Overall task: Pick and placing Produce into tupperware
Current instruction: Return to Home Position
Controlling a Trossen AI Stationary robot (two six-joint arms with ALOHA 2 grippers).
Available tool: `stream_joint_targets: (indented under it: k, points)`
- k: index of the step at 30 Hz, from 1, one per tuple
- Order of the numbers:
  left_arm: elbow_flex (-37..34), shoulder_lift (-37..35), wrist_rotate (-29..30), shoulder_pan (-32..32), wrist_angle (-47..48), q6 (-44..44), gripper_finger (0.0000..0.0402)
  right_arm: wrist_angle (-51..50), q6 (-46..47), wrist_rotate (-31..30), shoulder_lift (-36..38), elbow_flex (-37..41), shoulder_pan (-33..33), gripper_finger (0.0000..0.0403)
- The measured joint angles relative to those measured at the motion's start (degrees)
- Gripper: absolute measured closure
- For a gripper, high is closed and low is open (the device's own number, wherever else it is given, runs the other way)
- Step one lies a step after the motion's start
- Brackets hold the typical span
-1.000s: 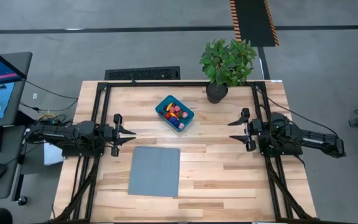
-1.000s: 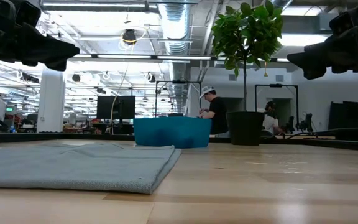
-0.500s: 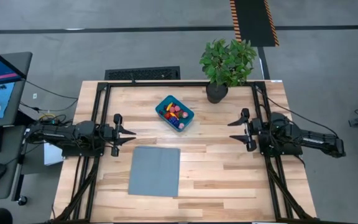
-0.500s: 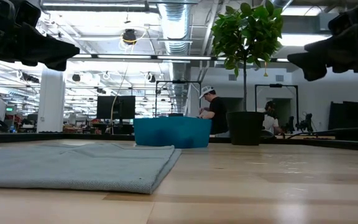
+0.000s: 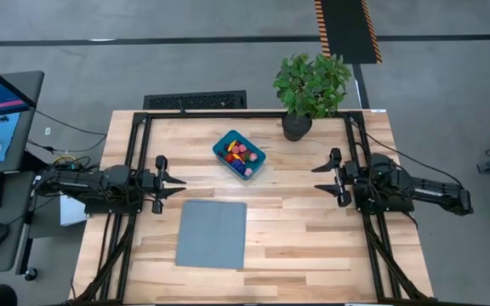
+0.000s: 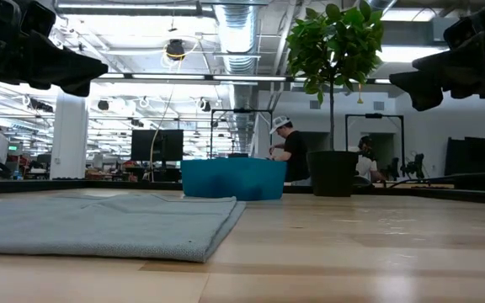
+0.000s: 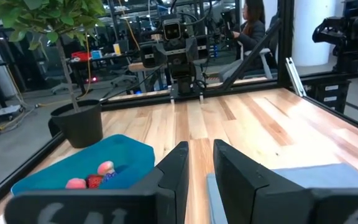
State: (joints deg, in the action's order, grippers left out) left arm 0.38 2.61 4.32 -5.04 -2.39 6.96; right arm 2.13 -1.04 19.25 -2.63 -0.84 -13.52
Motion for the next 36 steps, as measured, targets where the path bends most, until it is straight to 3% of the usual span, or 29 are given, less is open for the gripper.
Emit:
stream_joint_targets:
  k: [36]
  points:
    - [0.0, 0.0, 0.07, 0.0, 0.0, 0.58, 0.0336, 0.0, 0.04, 0.0, 0.0, 0.0, 0.0, 0.0129]
